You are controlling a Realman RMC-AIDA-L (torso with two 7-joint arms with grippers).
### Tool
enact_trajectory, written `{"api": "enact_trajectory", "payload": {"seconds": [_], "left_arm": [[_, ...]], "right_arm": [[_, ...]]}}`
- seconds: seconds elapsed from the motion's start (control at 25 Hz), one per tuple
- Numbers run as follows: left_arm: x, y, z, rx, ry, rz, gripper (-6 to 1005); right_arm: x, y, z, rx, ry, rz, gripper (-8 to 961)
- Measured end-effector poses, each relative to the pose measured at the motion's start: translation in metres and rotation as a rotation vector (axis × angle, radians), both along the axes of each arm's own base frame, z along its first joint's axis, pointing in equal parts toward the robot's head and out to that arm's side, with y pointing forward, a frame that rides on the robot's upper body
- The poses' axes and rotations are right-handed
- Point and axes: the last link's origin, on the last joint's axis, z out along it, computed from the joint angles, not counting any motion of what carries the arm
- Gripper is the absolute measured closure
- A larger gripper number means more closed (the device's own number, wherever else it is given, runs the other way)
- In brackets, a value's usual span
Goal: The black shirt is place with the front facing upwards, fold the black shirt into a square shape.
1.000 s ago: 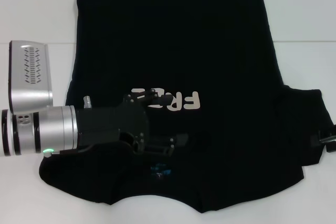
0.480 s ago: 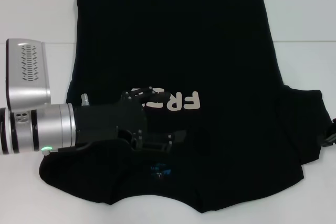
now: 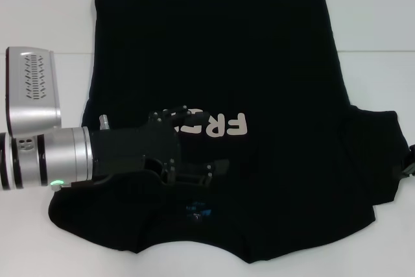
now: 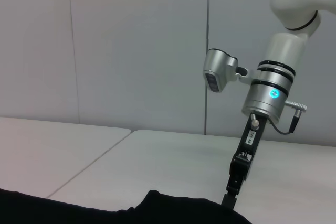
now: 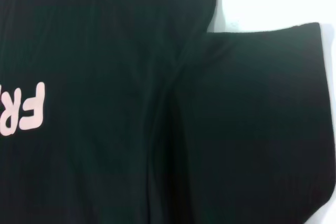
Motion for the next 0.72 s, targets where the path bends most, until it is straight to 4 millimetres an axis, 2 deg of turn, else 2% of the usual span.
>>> {"api": "enact_trajectory", "payload": {"seconds": [0.36, 0.56, 0.72], "left_arm": [[0.000, 0.000, 0.000, 0.000, 0.000, 0.000, 49], [0.000, 0.000, 0.000, 0.000, 0.000, 0.000, 49], [0.000, 0.000, 0.000, 0.000, 0.000, -0.001, 49]], "right_arm": [[0.002, -0.007, 0.013, -0.010, 0.004, -0.018, 954], [0.005, -0.012, 0.014, -0.023, 0.013, -0.036, 849], [0.006, -0.012, 0.012, -0.018, 0.014, -0.042, 692]]}}
